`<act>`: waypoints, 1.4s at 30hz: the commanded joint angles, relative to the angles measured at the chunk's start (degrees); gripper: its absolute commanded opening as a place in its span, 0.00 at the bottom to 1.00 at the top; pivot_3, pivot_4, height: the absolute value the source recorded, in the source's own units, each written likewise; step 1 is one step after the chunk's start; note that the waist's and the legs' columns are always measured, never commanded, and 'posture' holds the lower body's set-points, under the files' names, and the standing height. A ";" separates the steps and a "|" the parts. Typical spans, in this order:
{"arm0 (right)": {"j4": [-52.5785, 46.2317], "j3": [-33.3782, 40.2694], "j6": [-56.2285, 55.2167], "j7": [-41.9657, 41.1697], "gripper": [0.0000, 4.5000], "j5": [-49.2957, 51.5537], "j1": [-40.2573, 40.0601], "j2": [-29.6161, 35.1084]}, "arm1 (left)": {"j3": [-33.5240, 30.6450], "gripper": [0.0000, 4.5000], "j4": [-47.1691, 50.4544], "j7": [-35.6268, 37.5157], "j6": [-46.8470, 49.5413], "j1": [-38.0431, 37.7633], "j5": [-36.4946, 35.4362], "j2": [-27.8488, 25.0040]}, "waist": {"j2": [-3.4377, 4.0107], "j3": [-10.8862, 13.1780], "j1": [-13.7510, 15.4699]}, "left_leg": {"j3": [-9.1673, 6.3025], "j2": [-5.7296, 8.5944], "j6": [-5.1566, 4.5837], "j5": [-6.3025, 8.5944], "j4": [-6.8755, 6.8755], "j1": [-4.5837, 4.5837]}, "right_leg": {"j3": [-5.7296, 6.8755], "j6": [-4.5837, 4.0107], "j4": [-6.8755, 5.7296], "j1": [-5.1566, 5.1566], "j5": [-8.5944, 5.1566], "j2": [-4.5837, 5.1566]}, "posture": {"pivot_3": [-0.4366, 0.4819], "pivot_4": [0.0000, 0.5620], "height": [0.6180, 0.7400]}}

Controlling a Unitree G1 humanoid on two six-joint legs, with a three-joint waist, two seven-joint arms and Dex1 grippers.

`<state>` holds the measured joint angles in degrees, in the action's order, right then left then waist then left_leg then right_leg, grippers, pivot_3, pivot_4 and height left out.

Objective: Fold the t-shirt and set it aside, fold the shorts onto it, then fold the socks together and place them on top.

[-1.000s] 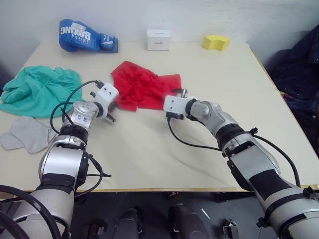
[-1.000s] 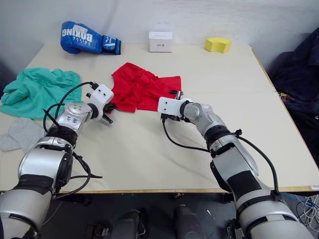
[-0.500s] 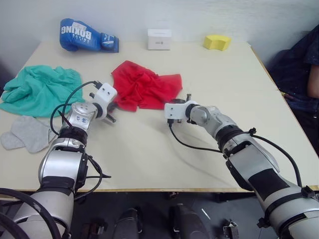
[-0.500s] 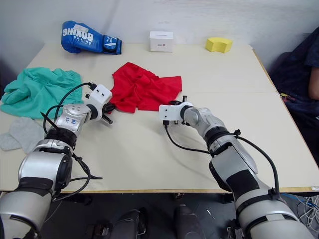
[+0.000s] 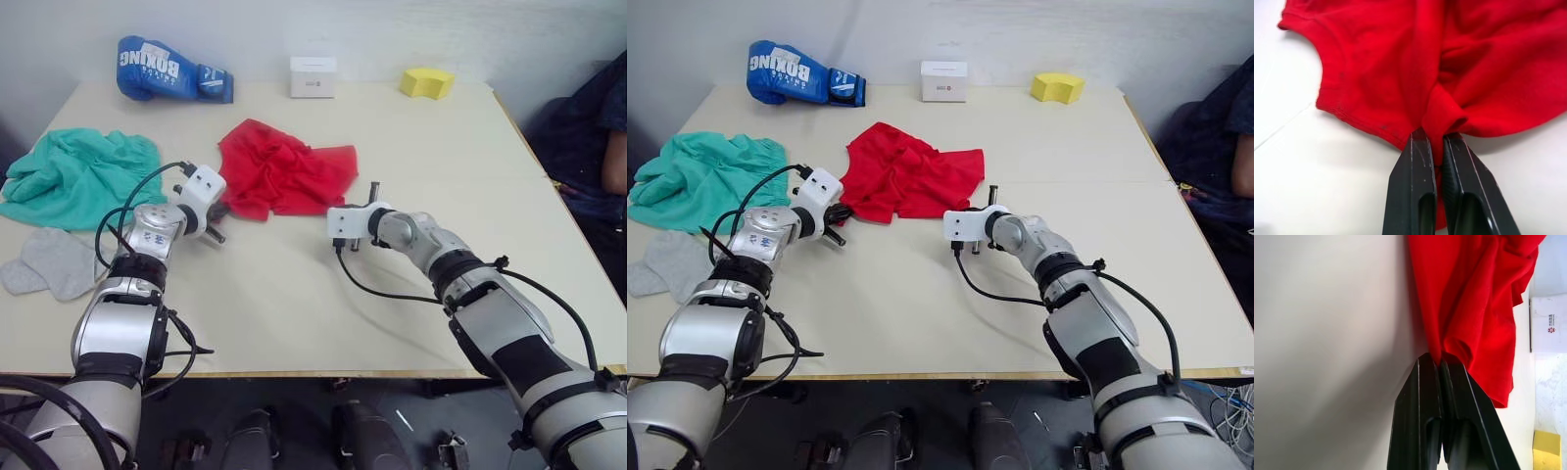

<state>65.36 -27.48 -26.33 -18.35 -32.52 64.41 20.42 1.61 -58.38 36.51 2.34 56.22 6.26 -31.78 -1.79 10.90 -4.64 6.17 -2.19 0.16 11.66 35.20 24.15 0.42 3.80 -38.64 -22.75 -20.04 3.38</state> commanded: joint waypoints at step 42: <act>-44.64 35.01 20.53 -23.80 0.01 42.06 -13.39 27.65 | -12.37 0.00 31.47 -4.47 -1.80 0.86 -10.69 -11.41 | 0.10 0.23 3.03 | -0.21 -0.33 -0.46 0.50 0.02 -0.25 | 0.17 -0.20 0.92 0.69 0.01 0.08 | 0.48 0.27 1.00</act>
<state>16.49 3.32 0.42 -49.59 12.53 47.01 47.69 -8.20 -21.23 42.52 4.98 51.13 -7.71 -42.81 -1.70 11.12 -1.61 6.04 -2.48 -0.27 12.16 35.30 24.21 0.53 3.63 -37.80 -22.40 -20.03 3.47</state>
